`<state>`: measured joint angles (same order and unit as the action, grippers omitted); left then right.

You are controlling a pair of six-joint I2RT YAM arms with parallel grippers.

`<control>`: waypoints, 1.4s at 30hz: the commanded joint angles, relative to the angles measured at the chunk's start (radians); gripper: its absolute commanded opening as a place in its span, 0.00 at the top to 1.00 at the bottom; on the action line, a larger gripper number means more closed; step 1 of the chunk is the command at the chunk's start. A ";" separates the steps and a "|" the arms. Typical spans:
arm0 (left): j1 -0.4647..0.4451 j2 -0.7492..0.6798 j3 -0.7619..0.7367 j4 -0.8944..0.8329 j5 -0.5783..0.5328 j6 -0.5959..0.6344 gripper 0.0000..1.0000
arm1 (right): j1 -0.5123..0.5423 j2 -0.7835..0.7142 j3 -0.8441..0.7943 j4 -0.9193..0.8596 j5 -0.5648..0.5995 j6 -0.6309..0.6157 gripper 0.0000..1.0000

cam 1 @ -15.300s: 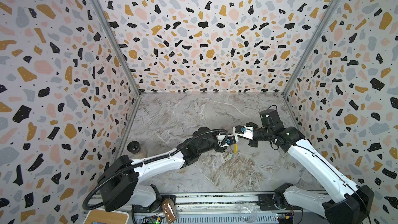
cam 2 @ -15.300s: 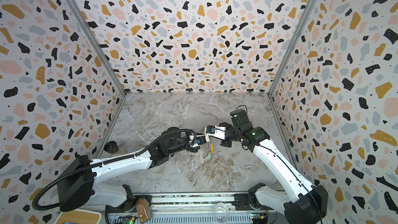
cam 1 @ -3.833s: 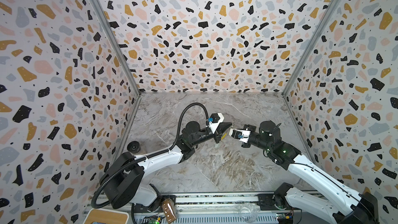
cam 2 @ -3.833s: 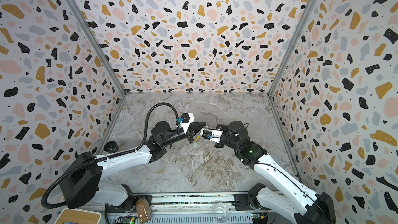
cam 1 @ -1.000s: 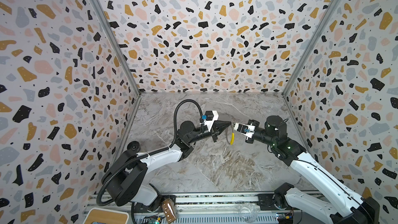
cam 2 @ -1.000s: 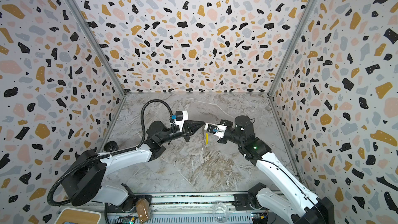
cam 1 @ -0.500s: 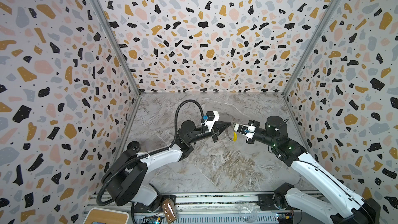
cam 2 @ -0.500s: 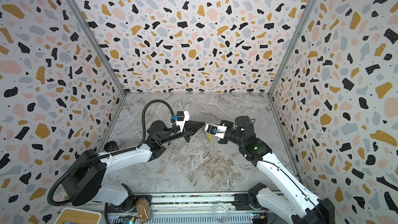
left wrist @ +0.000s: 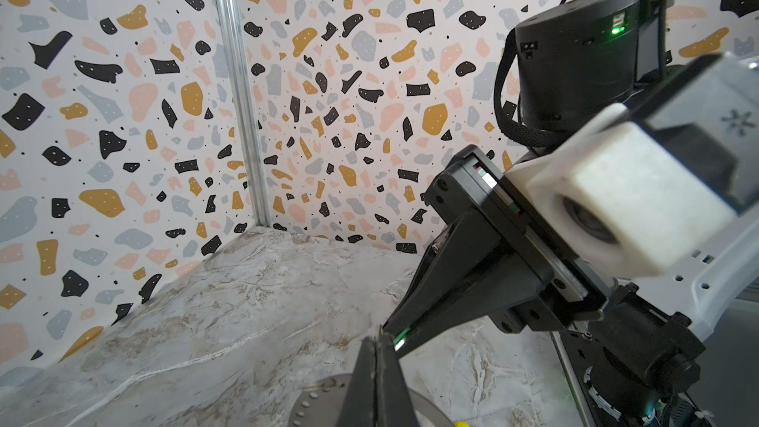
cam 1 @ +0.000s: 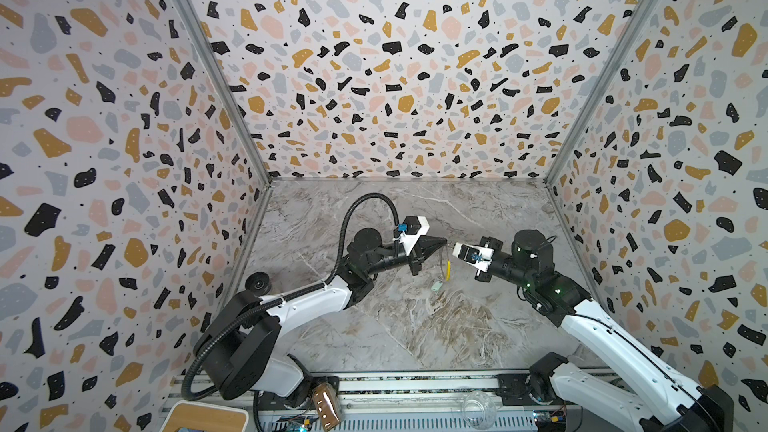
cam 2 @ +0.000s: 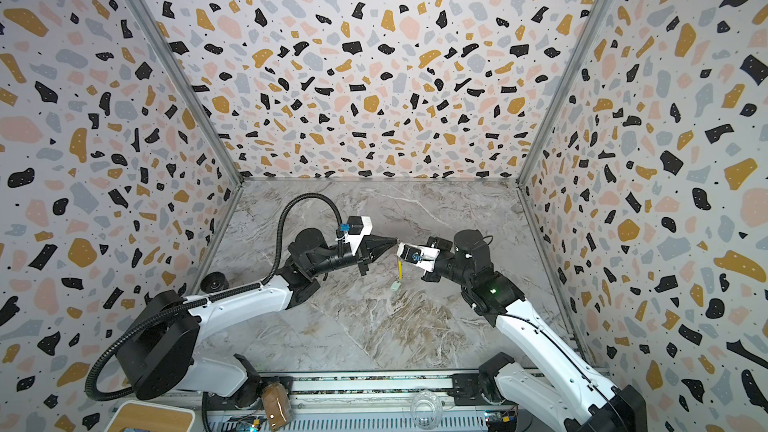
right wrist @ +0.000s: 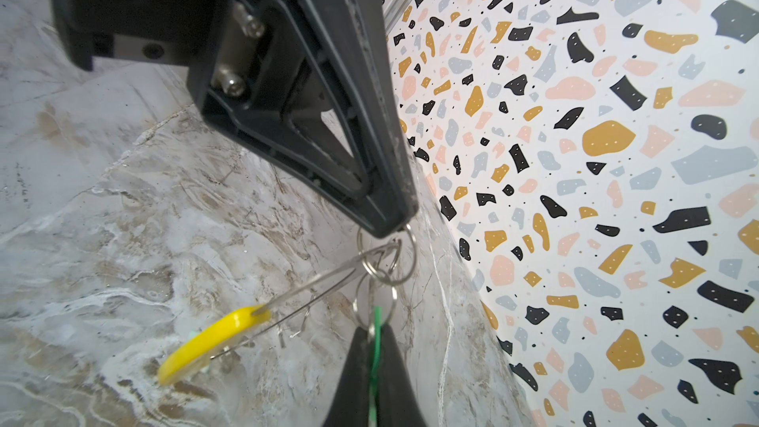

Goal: Remove the keys from the keyring

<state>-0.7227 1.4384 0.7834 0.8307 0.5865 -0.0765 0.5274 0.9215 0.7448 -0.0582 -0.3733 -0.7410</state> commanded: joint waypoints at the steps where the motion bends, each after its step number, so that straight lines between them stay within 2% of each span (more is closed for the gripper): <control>1: 0.005 -0.027 0.044 0.001 0.016 0.036 1.00 | -0.004 -0.032 -0.017 0.030 -0.035 0.039 0.97; 8: 0.005 -0.025 0.053 -0.016 0.036 0.045 1.00 | -0.003 -0.069 -0.035 0.037 -0.061 0.061 0.87; 16: 0.005 -0.021 0.059 -0.014 0.054 0.042 1.00 | -0.006 -0.094 -0.018 -0.038 -0.093 0.077 0.76; 21: 0.005 -0.026 0.057 -0.018 0.075 0.047 1.00 | -0.022 -0.110 0.007 -0.076 -0.113 0.087 0.76; 32: 0.005 -0.042 0.059 -0.046 0.115 0.068 1.00 | -0.140 -0.020 0.129 -0.165 -0.403 0.157 0.80; 42: 0.002 -0.052 0.068 -0.093 0.137 0.097 1.00 | -0.144 0.074 0.180 -0.225 -0.450 0.150 0.82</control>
<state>-0.7227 1.4178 0.8104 0.7074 0.6983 -0.0051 0.3885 0.9947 0.8776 -0.2489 -0.7780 -0.6056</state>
